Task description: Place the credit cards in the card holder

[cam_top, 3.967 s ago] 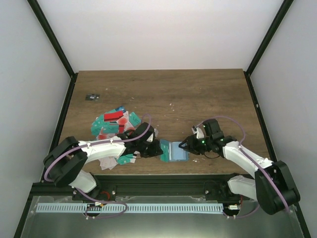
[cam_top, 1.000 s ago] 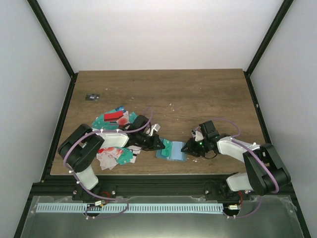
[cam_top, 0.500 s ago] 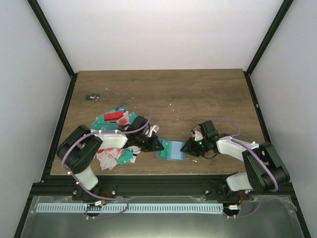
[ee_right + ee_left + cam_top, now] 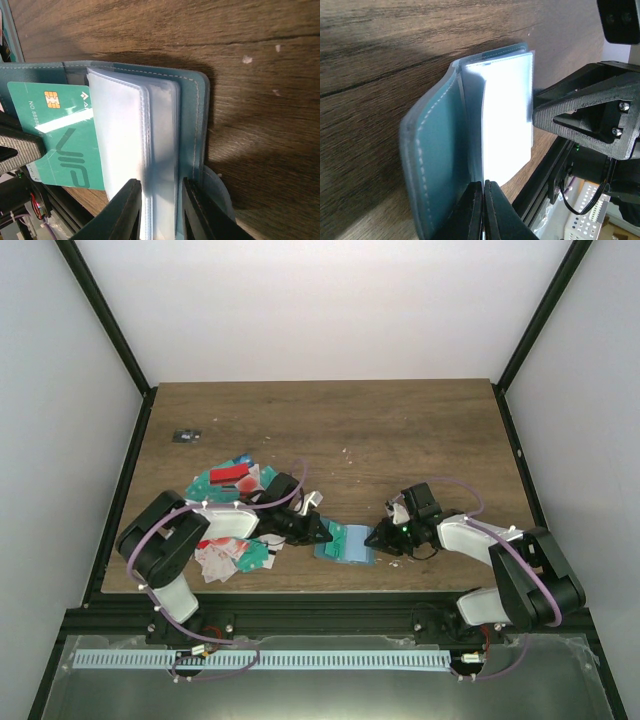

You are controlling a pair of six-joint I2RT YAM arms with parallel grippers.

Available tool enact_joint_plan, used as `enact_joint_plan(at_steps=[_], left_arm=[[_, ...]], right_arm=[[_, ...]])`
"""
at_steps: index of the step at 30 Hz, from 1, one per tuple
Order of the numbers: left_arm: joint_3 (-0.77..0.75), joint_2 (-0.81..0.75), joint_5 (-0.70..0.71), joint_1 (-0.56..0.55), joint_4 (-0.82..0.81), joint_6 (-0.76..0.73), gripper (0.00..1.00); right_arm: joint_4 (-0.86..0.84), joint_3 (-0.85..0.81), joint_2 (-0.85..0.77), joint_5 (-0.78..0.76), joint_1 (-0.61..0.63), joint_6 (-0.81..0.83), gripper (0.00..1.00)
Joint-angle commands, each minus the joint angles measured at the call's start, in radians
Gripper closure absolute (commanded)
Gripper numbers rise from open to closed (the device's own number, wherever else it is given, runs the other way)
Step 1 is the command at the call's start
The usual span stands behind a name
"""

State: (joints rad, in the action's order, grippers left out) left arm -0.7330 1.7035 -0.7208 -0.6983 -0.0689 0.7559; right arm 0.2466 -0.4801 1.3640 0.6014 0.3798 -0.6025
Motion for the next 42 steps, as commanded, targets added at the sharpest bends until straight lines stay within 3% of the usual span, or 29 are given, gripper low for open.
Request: enact_joint_plan(at_steps=[1,18,42], left_arm=[[-0.018,0.034,-0.008,-0.005,-0.039,0.007,0.96],[-0.028,0.077,-0.018,-0.021,-0.113,0.058,0.96],[-0.053,0.16,0.075,-0.112,-0.156,0.195,0.96]], right_arm=[[0.044,0.011,0.021,-0.114,-0.003,0.025,0.74],[0.042,0.015,0.028,-0.112,-0.002,0.039,0.74],[0.045,0.029,0.037,-0.105,-0.002,0.034,0.78]])
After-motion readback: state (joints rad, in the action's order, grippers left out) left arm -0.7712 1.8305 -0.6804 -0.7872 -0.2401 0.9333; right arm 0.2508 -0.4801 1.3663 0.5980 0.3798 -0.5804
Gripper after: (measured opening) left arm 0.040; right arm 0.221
